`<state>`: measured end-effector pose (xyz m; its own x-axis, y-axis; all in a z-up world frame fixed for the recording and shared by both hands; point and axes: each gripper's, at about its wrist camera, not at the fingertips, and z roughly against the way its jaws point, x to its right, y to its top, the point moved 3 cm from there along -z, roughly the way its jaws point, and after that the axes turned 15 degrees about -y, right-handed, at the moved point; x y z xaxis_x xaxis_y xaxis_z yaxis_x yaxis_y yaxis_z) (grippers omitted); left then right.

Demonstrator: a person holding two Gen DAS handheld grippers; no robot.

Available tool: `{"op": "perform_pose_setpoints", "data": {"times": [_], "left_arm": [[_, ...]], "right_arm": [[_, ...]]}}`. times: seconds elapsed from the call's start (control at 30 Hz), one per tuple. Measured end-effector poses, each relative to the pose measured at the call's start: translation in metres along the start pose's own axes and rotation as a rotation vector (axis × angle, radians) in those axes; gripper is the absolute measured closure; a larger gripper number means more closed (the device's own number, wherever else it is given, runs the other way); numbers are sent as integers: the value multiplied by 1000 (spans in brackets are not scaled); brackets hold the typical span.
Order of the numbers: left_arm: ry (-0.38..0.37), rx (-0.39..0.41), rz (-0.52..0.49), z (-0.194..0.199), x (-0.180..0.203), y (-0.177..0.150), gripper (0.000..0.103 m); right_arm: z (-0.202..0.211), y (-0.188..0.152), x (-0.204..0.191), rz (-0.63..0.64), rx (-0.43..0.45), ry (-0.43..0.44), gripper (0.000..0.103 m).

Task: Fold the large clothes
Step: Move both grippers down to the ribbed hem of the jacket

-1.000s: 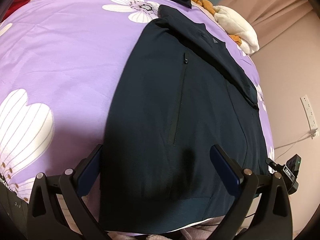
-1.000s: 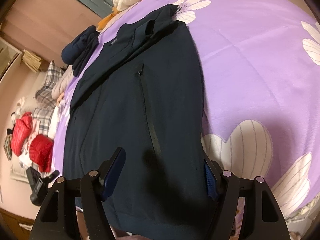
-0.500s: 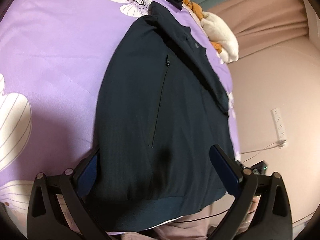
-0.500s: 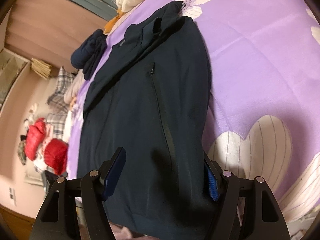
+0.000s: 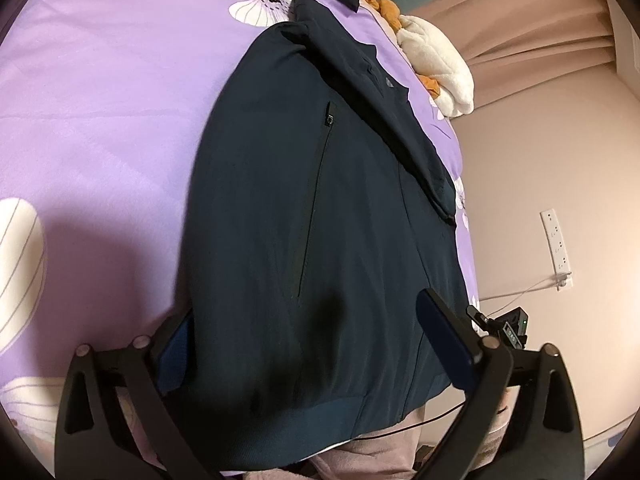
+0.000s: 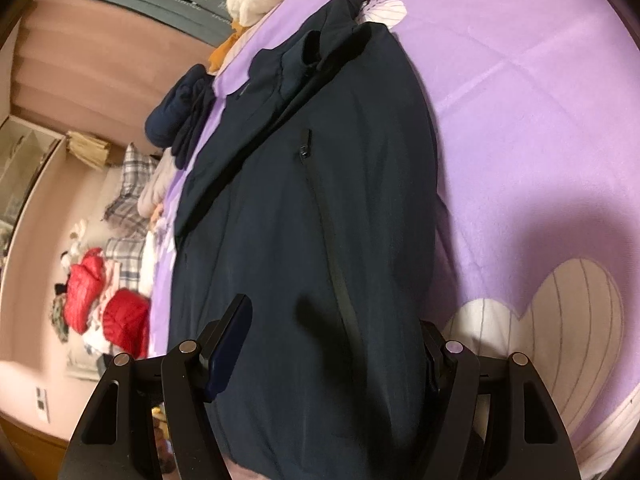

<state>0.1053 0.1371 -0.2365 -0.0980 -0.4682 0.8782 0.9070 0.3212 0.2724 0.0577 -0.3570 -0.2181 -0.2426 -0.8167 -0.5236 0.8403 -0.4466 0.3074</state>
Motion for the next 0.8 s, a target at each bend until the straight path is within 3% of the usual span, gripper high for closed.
{"op": "perform_pose_setpoints", "data": {"times": [0.27,0.67,0.8], "left_arm": [[7,-8,8,6,-5,-5,14],[-7,-35,33,20,-11,-18,14],[-44,-47,50,23,-12,-26,14]], "right_arm": [[12,-16,13,2,-31,43,31],[31,-25,43,-64,-40,63,31],[32,-28,45,-57,-53,67,31]]}}
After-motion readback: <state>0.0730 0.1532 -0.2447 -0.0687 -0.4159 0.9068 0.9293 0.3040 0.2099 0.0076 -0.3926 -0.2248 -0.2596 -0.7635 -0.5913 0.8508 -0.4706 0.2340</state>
